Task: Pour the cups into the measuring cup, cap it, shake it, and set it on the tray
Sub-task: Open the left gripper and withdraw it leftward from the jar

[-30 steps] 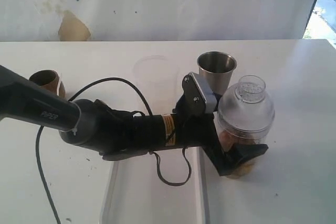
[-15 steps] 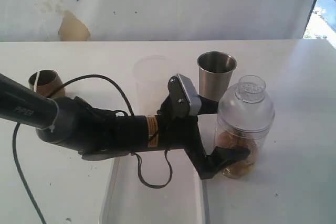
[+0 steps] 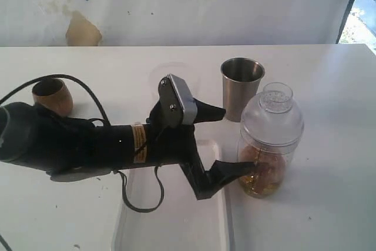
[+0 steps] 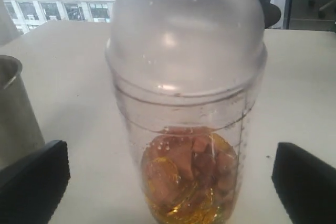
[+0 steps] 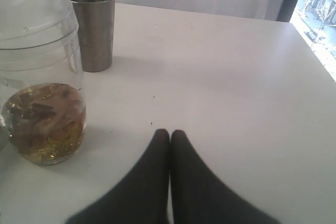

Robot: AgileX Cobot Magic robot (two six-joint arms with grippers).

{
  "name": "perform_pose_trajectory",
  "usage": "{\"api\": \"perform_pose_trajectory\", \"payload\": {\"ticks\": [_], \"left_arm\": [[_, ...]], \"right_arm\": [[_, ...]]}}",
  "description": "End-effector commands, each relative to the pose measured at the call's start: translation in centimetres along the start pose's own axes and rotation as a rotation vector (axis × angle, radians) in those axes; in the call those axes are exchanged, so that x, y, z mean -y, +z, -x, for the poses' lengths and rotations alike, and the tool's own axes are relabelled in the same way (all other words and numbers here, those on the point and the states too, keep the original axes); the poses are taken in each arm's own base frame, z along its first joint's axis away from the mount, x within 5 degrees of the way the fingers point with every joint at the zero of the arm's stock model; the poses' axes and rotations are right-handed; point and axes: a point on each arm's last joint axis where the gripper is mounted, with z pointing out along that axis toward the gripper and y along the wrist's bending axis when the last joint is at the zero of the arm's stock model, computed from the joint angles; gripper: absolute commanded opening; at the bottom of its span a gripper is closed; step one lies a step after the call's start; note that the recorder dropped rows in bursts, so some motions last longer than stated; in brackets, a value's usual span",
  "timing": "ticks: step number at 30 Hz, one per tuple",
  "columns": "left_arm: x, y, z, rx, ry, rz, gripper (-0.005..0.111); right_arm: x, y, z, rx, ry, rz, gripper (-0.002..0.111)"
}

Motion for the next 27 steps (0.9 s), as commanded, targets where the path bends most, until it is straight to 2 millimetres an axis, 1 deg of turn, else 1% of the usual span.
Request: {"api": "perform_pose_trajectory", "payload": {"ticks": [1,2,3,8,12,14,16,19,20,21,25,27], "left_arm": [[0.0,-2.7,1.4,0.007,0.012,0.045,0.105],[-0.1,-3.3,1.7,0.012,0.013,0.057,0.105],[-0.1,-5.0,2.3,0.015,0.013,0.089,0.105],[-0.3,-8.8,5.3,0.038,-0.011,0.193,0.105],[-0.3,-11.7,8.0,-0.03,-0.009,0.335,0.105],[-0.1,-13.6,9.4,-0.042,-0.06,0.421,0.105],[0.1,-15.5,10.3,-0.059,-0.12,0.508,0.105],[1.0,-18.5,11.9,-0.052,-0.127,0.61,0.105],[1.3,-19.1,12.1,-0.049,-0.123,0.628,0.105],[1.9,-20.3,12.7,-0.023,-0.112,0.65,0.105],[3.7,-23.9,13.5,0.03,-0.131,0.733,0.105],[4.5,-25.2,13.9,0.065,-0.123,0.758,0.105]], "right_arm": [[0.0,0.0,-0.1,0.003,0.003,-0.006,0.0],[0.0,0.0,-0.1,0.003,0.003,-0.006,0.0],[0.0,0.0,-0.1,0.003,0.003,-0.006,0.0],[0.0,0.0,-0.1,0.003,0.003,-0.006,0.0],[0.0,0.0,-0.1,0.003,0.003,-0.006,0.0],[0.0,0.0,-0.1,0.003,0.003,-0.006,0.0],[0.0,0.0,-0.1,0.003,0.003,-0.006,0.0],[0.0,0.0,-0.1,0.003,0.003,-0.006,0.0],[0.0,0.0,-0.1,0.003,0.003,-0.006,0.0],[0.0,0.0,-0.1,0.003,0.003,-0.006,0.0],[0.0,0.0,-0.1,0.003,0.003,-0.006,0.0],[0.0,0.0,-0.1,0.003,0.003,-0.006,0.0]]}}
